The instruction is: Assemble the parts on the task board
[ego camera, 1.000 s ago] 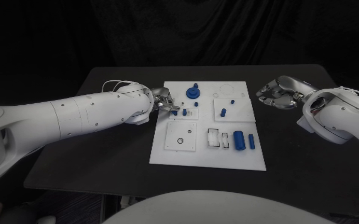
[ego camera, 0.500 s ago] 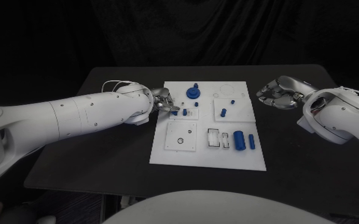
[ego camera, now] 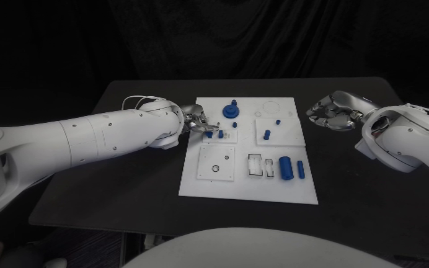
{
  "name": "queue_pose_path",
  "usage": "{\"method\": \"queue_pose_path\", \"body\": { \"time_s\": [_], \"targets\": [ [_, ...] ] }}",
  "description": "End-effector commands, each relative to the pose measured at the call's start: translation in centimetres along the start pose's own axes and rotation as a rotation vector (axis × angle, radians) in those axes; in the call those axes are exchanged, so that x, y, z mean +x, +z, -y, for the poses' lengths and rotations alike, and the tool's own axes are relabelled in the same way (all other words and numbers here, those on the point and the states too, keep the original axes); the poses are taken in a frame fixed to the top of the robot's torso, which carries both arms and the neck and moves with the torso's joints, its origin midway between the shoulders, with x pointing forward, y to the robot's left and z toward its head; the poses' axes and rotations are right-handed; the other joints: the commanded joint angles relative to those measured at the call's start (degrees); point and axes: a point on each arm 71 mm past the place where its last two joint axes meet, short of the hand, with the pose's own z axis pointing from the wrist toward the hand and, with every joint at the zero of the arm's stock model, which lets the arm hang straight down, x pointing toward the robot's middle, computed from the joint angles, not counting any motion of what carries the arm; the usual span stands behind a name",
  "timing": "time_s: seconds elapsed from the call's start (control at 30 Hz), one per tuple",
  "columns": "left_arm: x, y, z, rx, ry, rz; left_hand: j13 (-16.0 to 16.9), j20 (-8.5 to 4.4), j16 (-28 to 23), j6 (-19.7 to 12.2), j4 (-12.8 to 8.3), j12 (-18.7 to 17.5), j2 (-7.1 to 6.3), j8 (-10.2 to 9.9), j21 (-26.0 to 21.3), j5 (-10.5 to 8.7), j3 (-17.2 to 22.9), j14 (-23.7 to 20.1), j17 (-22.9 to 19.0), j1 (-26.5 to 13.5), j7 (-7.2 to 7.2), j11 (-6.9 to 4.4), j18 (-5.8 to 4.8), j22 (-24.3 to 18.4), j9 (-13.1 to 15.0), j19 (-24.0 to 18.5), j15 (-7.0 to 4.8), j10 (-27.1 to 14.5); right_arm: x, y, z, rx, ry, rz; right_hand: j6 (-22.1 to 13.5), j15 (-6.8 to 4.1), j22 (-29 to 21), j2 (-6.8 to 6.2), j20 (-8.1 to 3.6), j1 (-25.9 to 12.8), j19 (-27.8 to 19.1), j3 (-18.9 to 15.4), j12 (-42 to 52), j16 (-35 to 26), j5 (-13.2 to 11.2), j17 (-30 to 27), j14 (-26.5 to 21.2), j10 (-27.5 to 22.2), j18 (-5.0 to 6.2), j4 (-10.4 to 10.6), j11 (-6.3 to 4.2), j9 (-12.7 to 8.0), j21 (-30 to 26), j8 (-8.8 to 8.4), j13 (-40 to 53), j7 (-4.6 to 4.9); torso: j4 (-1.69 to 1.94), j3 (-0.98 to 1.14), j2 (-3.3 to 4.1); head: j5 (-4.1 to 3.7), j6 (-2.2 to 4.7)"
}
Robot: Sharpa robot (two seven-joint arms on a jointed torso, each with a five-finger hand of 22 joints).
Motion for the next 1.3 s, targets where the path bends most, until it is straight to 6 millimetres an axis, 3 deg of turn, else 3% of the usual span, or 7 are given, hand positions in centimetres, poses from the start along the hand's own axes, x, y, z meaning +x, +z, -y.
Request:
{"method": "queue_pose_path", "body": {
  "time_s": [0.03,0.23,0.6,0.87,1.3],
  "targets": [
    [0.36,0.06,-0.12,-0.005,0.005,-0.021,15.0,0.46,0.1,0.7,0.0,0.1,0.30,-0.2,-0.3,-0.55,-1.0,6.0,15.1,-1.1,-0.04,0.35,0.86,11.1,-2.4,0.1,0.49,6.0,0.14,-0.05,0.14,0.016,-0.002,-0.009,0.4,0.13,8.9,-0.06,-0.02,-0.6,-0.5,0.3,-0.2,-0.1,0.2,7.1,4.2,3.4,0.59,0.0,0.13,0.0,-0.2,-0.06,12.3,0.10,-0.02,-0.03,0.06,0.11,0.00],
    [0.35,0.03,-0.28,-0.011,0.005,-0.025,15.0,0.45,0.1,1.6,0.1,0.1,1.32,0.5,-0.3,-1.56,-3.1,6.0,15.1,-3.1,-0.25,0.21,0.87,11.1,-1.5,0.1,0.42,6.0,0.15,-0.04,0.15,0.017,-0.002,-0.011,0.4,0.13,8.9,-0.06,-0.02,-0.6,-0.5,0.3,-0.2,-0.1,0.2,7.1,4.2,3.4,0.59,0.0,0.13,0.0,-0.2,-0.06,12.3,0.10,-0.01,-0.01,0.08,0.10,0.00],
    [0.28,0.00,-0.35,-0.002,0.003,-0.019,15.0,-0.37,0.1,3.4,0.0,0.1,4.43,7.1,-0.1,-0.92,-7.2,6.0,15.1,-4.1,-1.72,-0.96,0.85,11.2,7.0,0.2,-0.52,6.0,0.16,-0.03,0.16,0.018,-0.003,-0.013,0.4,0.13,8.9,-0.06,-0.02,-0.7,-0.5,0.3,-0.2,-0.1,0.2,7.0,4.2,3.3,0.58,0.0,0.14,0.0,-0.1,-0.06,12.2,0.10,-0.04,-0.05,0.05,0.18,0.00],
    [0.18,-0.04,-0.35,0.008,-0.001,-0.006,15.0,-0.87,0.1,4.5,0.0,0.1,6.22,11.0,0.3,0.44,-8.2,6.0,15.1,-4.2,-2.52,-1.62,0.75,11.3,7.1,0.5,-1.06,6.0,0.18,-0.02,0.18,0.020,-0.003,-0.014,0.4,0.13,8.9,-0.06,-0.02,-0.7,-0.5,0.3,-0.2,-0.1,0.2,7.0,4.2,3.3,0.58,0.0,0.14,0.0,-0.1,-0.06,12.2,0.10,-0.02,-0.02,0.03,0.17,0.00],
    [0.09,-0.09,-0.37,0.020,-0.004,0.003,15.0,-1.18,0.1,4.8,-0.1,0.1,6.75,12.1,0.3,1.55,-8.3,6.0,15.1,-3.2,-2.90,-1.99,0.75,11.3,7.0,0.5,-1.40,6.0,0.20,0.01,0.18,0.022,-0.004,-0.016,0.4,0.14,8.9,0.00,-0.02,-0.7,-0.5,0.3,-0.2,-0.2,0.2,6.9,4.2,3.3,0.61,0.0,0.16,0.0,-0.3,-0.06,12.2,0.09,-0.02,-0.05,0.07,0.25,0.00]
  ]
}}
